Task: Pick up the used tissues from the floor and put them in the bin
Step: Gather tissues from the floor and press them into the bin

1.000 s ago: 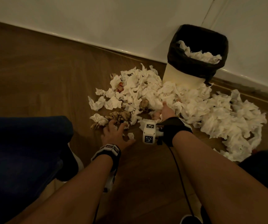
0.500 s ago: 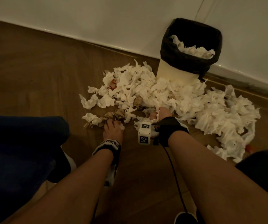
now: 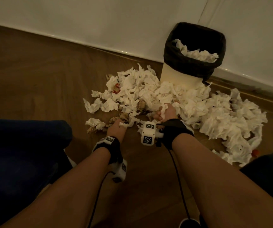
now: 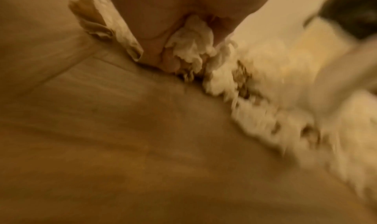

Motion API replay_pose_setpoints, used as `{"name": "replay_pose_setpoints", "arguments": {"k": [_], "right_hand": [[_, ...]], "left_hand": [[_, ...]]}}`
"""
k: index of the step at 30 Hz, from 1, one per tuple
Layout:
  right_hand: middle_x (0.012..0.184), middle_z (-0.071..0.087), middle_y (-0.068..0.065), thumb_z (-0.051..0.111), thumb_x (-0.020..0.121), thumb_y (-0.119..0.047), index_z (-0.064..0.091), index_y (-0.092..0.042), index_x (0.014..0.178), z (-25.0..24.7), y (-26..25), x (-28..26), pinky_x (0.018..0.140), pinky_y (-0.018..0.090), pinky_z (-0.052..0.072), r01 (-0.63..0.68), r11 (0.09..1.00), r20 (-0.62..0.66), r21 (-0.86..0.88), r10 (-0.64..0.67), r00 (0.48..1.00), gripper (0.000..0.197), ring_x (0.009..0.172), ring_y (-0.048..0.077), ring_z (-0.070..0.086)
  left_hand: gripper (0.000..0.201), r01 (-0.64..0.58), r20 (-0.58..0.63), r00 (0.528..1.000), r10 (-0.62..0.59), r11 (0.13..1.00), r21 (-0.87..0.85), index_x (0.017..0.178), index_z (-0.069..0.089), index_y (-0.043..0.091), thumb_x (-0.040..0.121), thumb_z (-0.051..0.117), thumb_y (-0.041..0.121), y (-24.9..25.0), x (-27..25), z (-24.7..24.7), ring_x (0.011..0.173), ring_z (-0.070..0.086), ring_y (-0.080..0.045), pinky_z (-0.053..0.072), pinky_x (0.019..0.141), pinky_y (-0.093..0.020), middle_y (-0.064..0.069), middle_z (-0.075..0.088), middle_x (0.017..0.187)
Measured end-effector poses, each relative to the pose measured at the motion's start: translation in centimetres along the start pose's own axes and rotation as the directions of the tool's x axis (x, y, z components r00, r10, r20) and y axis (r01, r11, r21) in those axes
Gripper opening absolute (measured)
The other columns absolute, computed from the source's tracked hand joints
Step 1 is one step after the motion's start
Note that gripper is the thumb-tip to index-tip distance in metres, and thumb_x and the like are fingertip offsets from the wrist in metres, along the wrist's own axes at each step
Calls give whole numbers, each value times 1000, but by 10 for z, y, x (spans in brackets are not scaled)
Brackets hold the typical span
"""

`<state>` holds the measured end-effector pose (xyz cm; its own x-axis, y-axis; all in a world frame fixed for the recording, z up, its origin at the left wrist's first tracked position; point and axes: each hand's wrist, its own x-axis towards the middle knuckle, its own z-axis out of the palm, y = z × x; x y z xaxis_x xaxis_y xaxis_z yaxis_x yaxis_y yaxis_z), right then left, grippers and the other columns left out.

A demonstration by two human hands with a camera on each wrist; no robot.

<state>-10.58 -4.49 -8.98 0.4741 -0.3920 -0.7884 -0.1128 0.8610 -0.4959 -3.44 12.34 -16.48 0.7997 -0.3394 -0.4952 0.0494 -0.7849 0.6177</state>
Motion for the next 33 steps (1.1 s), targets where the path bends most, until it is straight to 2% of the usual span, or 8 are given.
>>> {"name": "replay_pose_setpoints", "arguments": {"k": [5,10,14,19,23,25,29,33], "right_hand": [[66,30,4,32,81,-14,31,-14,65,4,-7,-12,56,26,19,42,985,145,165,-67,987,16,55,17,21],[66,39,3,34,70,-12,37,-15,74,10,-14,-25,57,27,24,100,951,216,291,-168,962,6,59,17,25],[66,40,0,30,73,-7,38,-14,74,13,-25,-39,57,26,25,94,928,209,361,-179,961,11,57,17,25],[59,49,-3,27,69,3,40,-15,64,21,-45,-70,55,30,34,63,950,231,306,-138,963,22,55,20,33],[79,57,7,23,98,-3,53,-13,81,26,-64,-94,94,39,39,176,954,288,244,-245,926,37,70,19,49],[89,48,-1,27,102,-6,49,-19,89,32,-76,-109,107,32,33,314,943,288,106,-332,898,29,77,11,49],[103,53,10,27,103,-11,49,-18,122,36,-106,-130,88,27,48,319,939,311,128,-343,886,29,104,27,54],[57,44,5,30,103,-31,47,-13,80,34,-126,-153,35,17,43,223,959,371,172,-273,888,34,43,13,46]], "left_hand": [[38,101,48,994,-97,992,-76,134,43,-4,99,36,9,18,7,-19,128,40,-34,31,106,-37,-21,42,141],[33,-1,47,999,1,1000,-9,128,49,-3,98,38,7,36,0,-38,125,45,-29,31,98,-27,-19,47,136],[60,66,134,990,-31,962,-265,131,49,2,90,52,46,52,-9,-47,122,47,-34,38,103,-40,-17,50,134],[51,-47,-46,998,37,973,-226,125,55,0,91,55,37,74,-24,-63,114,54,-34,43,89,-35,-19,56,127],[23,-35,-46,999,12,844,-534,114,54,2,94,51,12,107,-43,-75,73,56,-19,47,46,-19,-15,58,97],[15,29,54,998,17,652,-757,106,55,5,98,42,8,127,-54,-81,91,60,-25,50,51,-26,-16,57,111],[32,91,149,984,93,455,-886,74,44,15,102,29,11,163,-69,-92,85,64,-29,53,55,-39,-13,60,101],[38,-27,42,993,109,568,-823,64,40,20,94,27,2,195,-87,-98,31,32,-8,24,35,-7,-4,43,62]]}}
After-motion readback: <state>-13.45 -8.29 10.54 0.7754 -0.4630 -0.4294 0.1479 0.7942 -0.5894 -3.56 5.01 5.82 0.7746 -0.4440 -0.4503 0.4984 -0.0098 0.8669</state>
